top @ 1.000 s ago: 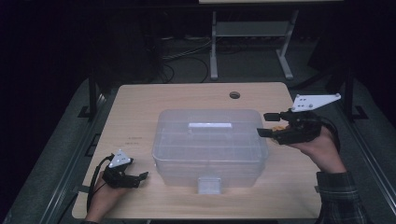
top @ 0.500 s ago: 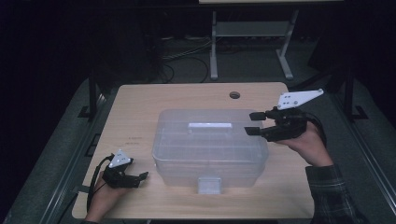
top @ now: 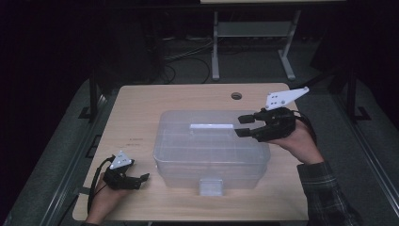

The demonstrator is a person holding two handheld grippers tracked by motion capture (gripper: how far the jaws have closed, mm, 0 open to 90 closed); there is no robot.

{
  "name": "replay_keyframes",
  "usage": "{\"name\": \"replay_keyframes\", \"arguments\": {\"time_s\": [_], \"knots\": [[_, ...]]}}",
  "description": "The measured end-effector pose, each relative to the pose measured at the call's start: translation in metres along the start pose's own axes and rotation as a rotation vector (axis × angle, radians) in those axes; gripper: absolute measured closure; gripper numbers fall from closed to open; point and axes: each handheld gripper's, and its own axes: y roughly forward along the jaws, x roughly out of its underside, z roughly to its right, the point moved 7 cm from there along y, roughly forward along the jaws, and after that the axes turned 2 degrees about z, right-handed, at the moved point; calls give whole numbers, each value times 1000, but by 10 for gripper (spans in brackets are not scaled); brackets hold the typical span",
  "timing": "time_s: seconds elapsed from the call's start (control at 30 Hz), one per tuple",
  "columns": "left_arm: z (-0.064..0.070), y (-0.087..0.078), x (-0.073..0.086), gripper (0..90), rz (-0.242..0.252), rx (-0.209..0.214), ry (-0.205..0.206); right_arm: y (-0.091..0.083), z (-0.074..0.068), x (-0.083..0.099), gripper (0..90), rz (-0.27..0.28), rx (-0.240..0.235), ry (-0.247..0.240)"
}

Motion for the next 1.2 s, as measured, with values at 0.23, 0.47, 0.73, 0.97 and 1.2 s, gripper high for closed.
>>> {"name": "replay_keyframes", "arguments": {"time_s": [0.23,0.47,0.73,0.97,1.2], "knots": [[0,0,0,138,0,0,0,12,-2,-3,534,-10,-20,-43],[0,0,0,138,1,0,-1,23,-1,-2,597,-33,-34,-73],[0,0,0,138,0,0,0,27,-1,-2,697,-32,-47,-97],[0,0,0,138,0,0,0,27,-1,-2,731,-26,-69,-109],[0,0,0,138,1,0,0,27,1,-5,746,-41,-82,-124]]}}
